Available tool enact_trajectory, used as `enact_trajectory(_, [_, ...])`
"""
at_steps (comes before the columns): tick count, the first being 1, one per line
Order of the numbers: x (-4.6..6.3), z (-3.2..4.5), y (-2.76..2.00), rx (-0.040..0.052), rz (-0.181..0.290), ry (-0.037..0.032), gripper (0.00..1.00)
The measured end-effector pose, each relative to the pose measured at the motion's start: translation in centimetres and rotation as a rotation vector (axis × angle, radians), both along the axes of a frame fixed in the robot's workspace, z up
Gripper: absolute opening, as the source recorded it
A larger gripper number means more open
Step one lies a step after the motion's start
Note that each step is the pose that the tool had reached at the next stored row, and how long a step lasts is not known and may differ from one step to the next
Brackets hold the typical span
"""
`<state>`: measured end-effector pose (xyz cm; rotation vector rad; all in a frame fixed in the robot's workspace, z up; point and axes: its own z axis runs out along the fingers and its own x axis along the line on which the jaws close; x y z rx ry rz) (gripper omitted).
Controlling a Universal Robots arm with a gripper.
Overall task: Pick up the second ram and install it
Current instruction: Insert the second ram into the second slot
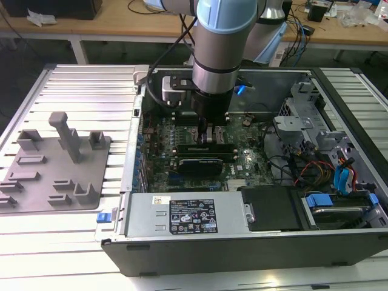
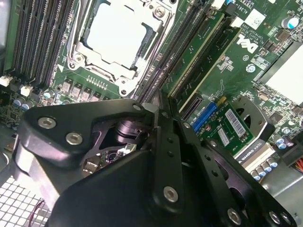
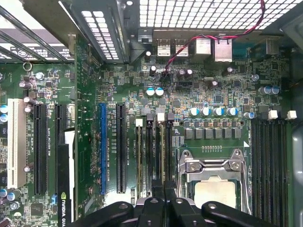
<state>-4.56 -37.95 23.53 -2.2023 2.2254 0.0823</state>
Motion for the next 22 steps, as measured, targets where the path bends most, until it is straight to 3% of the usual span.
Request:
enact_trajectory(10, [0.00, -0.71, 0.00, 0.0042, 0.000, 0.0000, 0.09])
enact_trajectory(18, [0.00, -0.83, 0.01, 0.0049, 0.000, -0.0001, 0.09])
enact_trajectory(20, [0.00, -0.83, 0.01, 0.0045, 0.000, -0.0001, 0.16])
enact_trajectory(22, [0.00, -0.82, 0.00, 0.0042, 0.000, 0.0000, 0.16])
